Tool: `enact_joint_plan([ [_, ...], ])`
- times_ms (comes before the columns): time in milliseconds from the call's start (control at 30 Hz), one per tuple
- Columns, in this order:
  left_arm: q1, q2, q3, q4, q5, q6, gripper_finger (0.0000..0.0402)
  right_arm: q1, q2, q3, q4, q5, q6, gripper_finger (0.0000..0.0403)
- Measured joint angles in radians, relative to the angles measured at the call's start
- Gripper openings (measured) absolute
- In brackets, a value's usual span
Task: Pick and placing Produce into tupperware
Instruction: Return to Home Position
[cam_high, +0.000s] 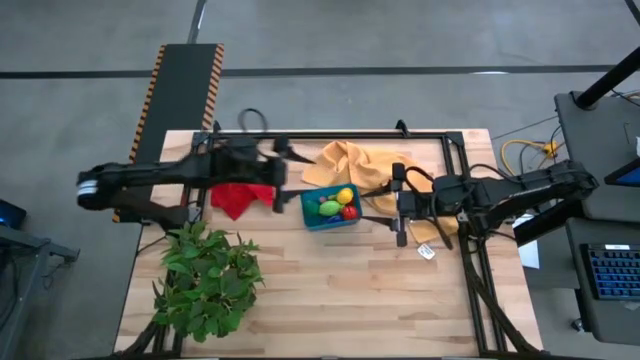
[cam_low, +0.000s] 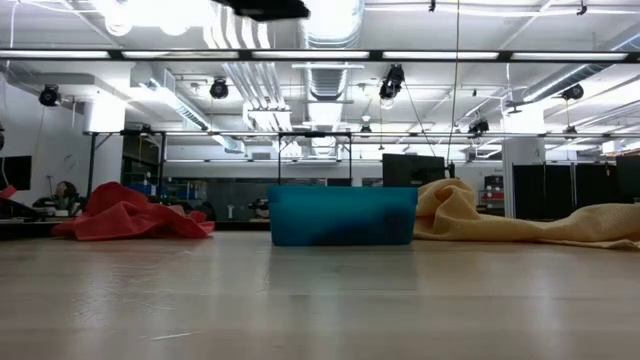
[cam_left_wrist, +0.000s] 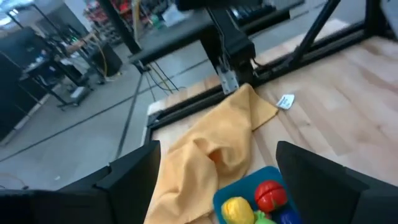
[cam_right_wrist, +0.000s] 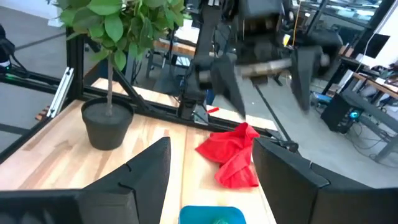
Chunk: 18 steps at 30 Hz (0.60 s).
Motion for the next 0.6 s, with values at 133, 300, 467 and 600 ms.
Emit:
enact_joint_plan([
  [133,0.001,-0.157,-0.043,-0.061,0.096,-0.074,0.0303,0.0,-0.01,0.0,-0.022,0.0,0.0,0.0219],
  [300,-0.023,-0.36,-0.15,-0.056,0.189,-0.177,0.0303,0.0,-0.009,0.0,-0.052,0.0,0.0,0.0219],
  [467,-0.061,-0.562,-0.303,-0.031,0.17,-0.214,0.0302,0.0,-0.009,-0.002,-0.052,0.0,-0.001,0.0219],
  [600,-0.076,-0.701,-0.426,0.009,0.166,-0.243,0.028,0.0,-0.008,-0.003,-0.052,-0.001,-0.009,0.0219],
])
